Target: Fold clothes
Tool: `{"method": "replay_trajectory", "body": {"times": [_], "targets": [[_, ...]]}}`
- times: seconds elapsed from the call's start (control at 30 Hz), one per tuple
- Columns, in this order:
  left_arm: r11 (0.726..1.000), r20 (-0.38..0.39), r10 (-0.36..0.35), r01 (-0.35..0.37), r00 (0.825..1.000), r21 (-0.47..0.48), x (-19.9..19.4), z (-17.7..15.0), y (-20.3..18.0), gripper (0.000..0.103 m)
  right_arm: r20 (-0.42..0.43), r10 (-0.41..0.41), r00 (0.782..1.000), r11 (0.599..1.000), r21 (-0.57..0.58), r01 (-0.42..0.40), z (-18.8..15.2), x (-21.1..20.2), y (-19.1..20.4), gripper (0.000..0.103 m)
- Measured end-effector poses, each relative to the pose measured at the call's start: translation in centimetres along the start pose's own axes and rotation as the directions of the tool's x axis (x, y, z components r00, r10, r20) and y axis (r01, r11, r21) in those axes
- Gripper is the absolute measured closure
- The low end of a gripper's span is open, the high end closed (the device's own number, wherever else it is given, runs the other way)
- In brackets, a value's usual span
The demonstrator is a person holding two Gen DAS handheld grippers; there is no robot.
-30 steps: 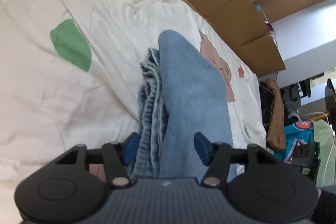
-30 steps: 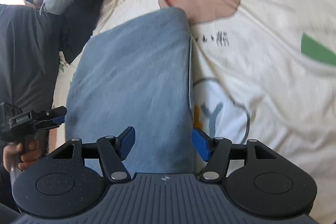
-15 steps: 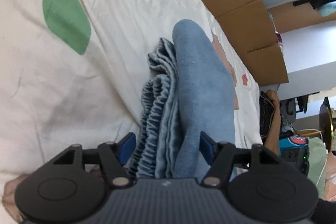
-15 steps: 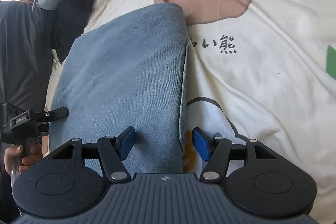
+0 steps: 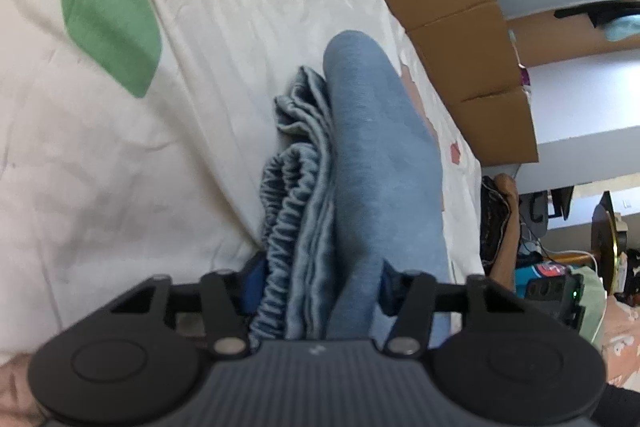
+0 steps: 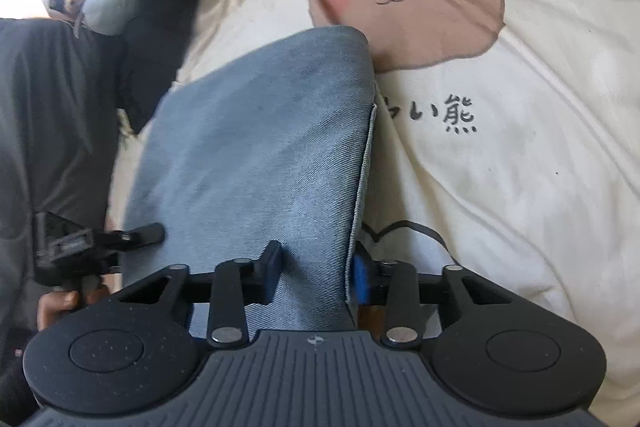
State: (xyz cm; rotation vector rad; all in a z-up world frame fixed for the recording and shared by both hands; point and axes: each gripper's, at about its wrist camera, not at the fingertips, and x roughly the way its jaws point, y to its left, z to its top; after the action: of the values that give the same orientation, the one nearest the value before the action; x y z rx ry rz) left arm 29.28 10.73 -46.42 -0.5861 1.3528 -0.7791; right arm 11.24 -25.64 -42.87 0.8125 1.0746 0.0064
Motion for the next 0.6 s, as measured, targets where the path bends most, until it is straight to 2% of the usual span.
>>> {"method": "replay_trajectory", "body": {"times": [0.07, 0.13, 0.3, 0.37, 0.43, 0.53, 0.6], "targets": [[1.0, -0.004, -0.008, 0.008, 1.0, 0.0, 0.0, 0.0, 0.2, 0.047, -0.002, 0.005, 1.0, 1.0, 0.002, -0.005, 0.2, -0.1, 0.1, 0.067], [1.0, -0.008, -0.009, 0.009, 1.0, 0.004, 0.2, 0.0, 0.2, 0.042, -0.006, 0.003, 1.0, 1.0, 0.007, -0.003, 0.3, 0.1, -0.1, 0.065], [1.0, -0.025, -0.022, 0.022, 0.999, -0.005, 0.6, 0.2, 0.6, 0.037, -0.036, 0.023, 0.999, 0.999, 0.036, -0.022, 0.6, 1.6, -0.9, 0.056], [1.0, -0.029, -0.025, 0.025, 0.999, -0.003, 0.7, 0.2, 0.7, 0.037, -0.05, 0.029, 0.998, 0.999, 0.032, -0.027, 0.8, 2.1, -0.9, 0.049], [1.0, -0.029, -0.02, 0.02, 0.999, 0.01, 0.7, 0.2, 0.5, 0.041, -0.059, 0.035, 0.998, 0.999, 0.025, -0.033, 1.1, 2.5, -0.7, 0.047], [1.0, -0.023, -0.017, 0.017, 1.0, 0.015, 0.5, 0.1, 0.3, 0.048, -0.076, 0.033, 0.997, 0.999, 0.005, -0.033, 1.4, 2.6, -0.3, 0.055], [1.0, -0.02, -0.003, 0.003, 1.0, 0.015, 0.5, 0.1, 0.0, 0.048, -0.092, 0.027, 0.995, 0.999, -0.022, -0.029, 1.7, 2.3, 0.3, 0.071]]}}
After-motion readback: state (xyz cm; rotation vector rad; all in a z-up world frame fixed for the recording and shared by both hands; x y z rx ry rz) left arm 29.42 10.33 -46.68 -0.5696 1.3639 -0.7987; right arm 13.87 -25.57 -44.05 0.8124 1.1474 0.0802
